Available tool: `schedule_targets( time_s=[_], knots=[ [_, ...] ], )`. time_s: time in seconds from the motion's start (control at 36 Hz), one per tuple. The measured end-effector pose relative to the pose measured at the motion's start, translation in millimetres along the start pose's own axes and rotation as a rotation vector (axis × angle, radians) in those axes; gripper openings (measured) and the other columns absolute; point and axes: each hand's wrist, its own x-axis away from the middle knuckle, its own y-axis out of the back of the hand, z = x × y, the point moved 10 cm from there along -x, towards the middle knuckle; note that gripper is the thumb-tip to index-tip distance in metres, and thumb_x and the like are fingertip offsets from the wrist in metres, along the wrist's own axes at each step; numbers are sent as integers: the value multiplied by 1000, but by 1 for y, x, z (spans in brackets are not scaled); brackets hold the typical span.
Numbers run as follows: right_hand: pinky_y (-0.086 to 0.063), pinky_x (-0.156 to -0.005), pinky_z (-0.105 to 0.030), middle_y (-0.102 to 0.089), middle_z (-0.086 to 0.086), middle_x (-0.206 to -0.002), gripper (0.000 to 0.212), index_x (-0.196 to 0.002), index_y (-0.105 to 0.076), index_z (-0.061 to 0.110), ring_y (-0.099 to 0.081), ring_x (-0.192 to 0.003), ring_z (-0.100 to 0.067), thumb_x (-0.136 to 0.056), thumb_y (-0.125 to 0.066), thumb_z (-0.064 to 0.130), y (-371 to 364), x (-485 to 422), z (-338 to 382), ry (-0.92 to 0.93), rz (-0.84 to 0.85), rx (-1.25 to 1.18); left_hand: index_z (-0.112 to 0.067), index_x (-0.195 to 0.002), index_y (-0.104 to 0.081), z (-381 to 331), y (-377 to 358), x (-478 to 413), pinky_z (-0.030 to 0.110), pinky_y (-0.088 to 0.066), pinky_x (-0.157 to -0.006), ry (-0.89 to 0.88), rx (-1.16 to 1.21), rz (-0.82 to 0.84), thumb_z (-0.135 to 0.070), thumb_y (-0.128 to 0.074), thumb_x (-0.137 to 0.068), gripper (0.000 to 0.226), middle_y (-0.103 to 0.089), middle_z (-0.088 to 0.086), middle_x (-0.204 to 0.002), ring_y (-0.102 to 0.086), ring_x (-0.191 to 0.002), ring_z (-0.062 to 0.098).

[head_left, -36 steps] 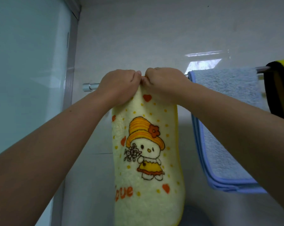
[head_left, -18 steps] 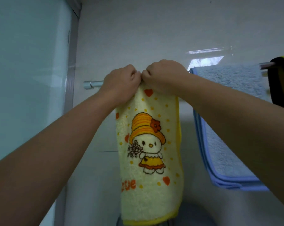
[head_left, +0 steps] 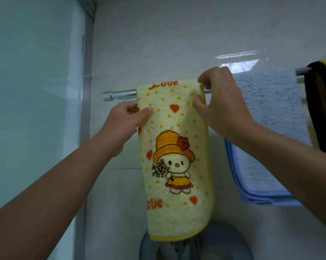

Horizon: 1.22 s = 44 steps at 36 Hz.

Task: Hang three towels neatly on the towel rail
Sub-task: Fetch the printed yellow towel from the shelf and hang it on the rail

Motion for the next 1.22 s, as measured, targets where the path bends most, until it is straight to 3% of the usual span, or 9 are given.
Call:
schedule_targets(
  time_s=[0.11,0.22,0.31,0.44,0.67,0.94,1.08,1.17,1.22],
  knots=[
    [-43,-67,-30,-52,-5,-105,28,-101,-44,13,-52,-90,-20,-82,-61,23,-10,8,-29,-290,89,-175,-14,-103,-61,8,-10,2,20,-52,-58,71,124,52,-27,-60,-86,22,-68,-1,-93,-65,-78,9],
    [-55,-74,-46,-61,-28,-110,45,-108,-54,-11,-63,-86,-32,-82,-63,25,-26,16,-47,-554,239,-369,-17,-94,-62,13,-11,1,17,-50,-49,113,204,43,-27,-62,-85,14,-69,-2,-86,-66,-63,4],
    [-54,-64,-30,-64,-22,-105,41,-110,-58,-3,-63,-80,-20,-84,-63,28,-38,22,-49,-637,377,-510,-16,-87,-63,14,-14,2,23,-55,-56,150,274,54,-23,-61,-85,8,-70,0,-84,-69,-67,9],
    [-56,-77,-37,-68,-8,-102,33,-109,-59,6,-67,-89,-23,-84,-63,28,-50,30,-48,-690,515,-628,-11,-89,-63,14,-19,2,28,-58,-64,221,367,69,-16,-56,-89,9,-70,3,-87,-69,-74,13],
    [-57,-67,-28,-69,-2,-91,4,-86,-61,17,-68,-80,-15,-88,-59,19,-49,13,-38,-608,458,-697,-8,-86,-62,1,-12,-7,22,-57,-53,203,389,123,-14,-50,-92,16,-73,-1,-66,-70,-62,9],
    [-51,-89,-41,-60,-16,-116,24,-111,-53,8,-61,-103,-28,-92,-49,22,-50,-2,-36,-687,341,-710,-6,-100,-58,-10,-22,-11,33,-53,-66,284,489,164,-19,-40,-96,23,-67,8,-97,-66,-87,19],
    [-48,-75,-35,-49,-10,-90,22,-97,-54,6,-49,-82,-23,-94,-38,21,-42,-9,-41,-711,208,-667,-7,-88,-59,-10,-20,-17,33,-52,-62,307,517,115,-23,-38,-98,28,-68,6,-83,-66,-75,17],
    [-48,-92,-52,-55,-11,-99,29,-111,-50,-6,-54,-91,-23,-93,-37,13,-37,-13,-44,-697,159,-634,-9,-84,-60,-11,-10,-22,27,-54,-54,255,419,49,-25,-44,-96,26,-68,4,-81,-67,-67,12],
    [-51,-89,-49,-50,-10,-87,27,-107,-54,-4,-50,-84,-24,-93,-37,12,-40,-14,-42,-706,181,-678,-10,-78,-61,-13,-1,-25,23,-53,-51,205,308,-19,-24,-50,-93,23,-67,2,-76,-66,-60,10]
  ],
)
